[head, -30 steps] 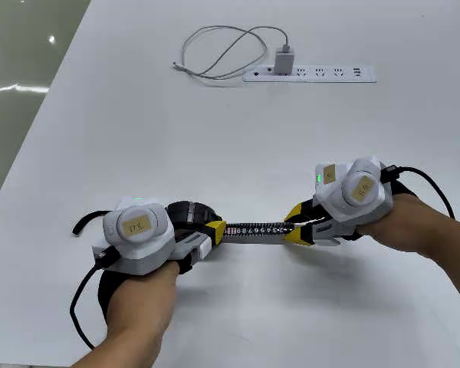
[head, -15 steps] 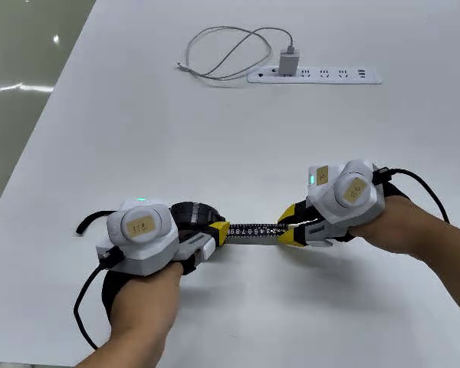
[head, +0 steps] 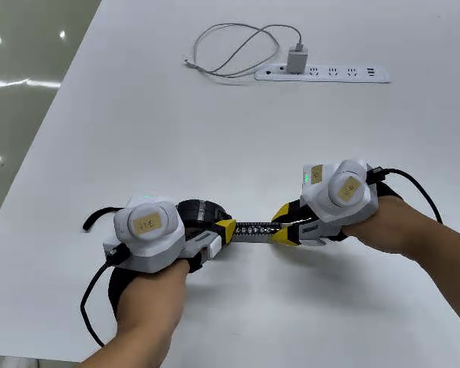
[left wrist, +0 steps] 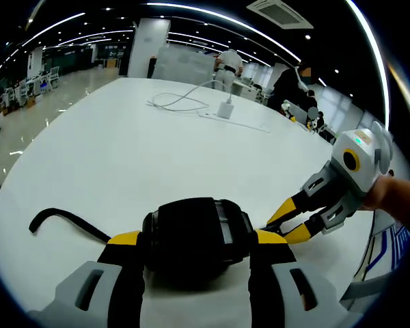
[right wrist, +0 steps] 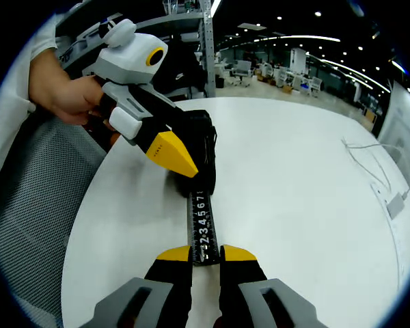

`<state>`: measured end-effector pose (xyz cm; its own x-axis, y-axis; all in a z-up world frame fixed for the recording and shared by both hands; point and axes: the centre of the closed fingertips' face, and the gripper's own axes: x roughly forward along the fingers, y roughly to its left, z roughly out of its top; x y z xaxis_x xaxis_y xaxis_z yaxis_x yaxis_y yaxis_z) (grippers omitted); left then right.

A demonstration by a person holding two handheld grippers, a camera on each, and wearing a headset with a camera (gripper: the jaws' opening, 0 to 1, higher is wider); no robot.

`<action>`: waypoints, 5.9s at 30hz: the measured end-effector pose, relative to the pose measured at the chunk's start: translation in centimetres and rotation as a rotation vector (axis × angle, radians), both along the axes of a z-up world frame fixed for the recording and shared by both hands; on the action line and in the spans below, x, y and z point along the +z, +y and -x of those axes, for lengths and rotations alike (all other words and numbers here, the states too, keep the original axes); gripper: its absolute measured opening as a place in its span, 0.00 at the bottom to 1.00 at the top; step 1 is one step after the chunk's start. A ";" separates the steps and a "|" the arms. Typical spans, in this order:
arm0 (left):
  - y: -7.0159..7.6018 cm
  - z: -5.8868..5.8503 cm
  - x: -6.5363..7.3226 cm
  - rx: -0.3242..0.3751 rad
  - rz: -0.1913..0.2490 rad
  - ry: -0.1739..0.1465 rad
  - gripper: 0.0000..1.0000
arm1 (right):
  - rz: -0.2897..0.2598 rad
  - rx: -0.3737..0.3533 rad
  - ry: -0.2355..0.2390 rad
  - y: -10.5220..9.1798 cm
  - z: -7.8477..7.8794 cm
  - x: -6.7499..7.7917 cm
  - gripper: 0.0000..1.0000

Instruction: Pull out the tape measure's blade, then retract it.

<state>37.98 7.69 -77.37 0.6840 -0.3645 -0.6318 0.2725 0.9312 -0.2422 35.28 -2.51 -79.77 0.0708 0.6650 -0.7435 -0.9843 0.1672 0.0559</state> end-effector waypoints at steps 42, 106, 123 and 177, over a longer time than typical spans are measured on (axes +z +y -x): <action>0.0 -0.1 -0.1 0.003 0.007 0.003 0.58 | -0.060 0.029 0.001 4.8 -0.3 -0.4 0.11; 0.5 0.4 0.9 -0.118 -0.017 -0.047 0.73 | -0.145 -0.115 -0.012 3.6 -0.6 1.8 0.26; 2.2 1.7 2.0 -0.248 -0.086 -0.090 0.77 | -0.169 -0.193 -0.028 1.5 0.4 3.4 0.32; 4.4 7.9 4.8 -0.593 -0.089 -0.133 0.95 | -0.088 -0.539 -0.102 -12.3 6.6 6.9 0.67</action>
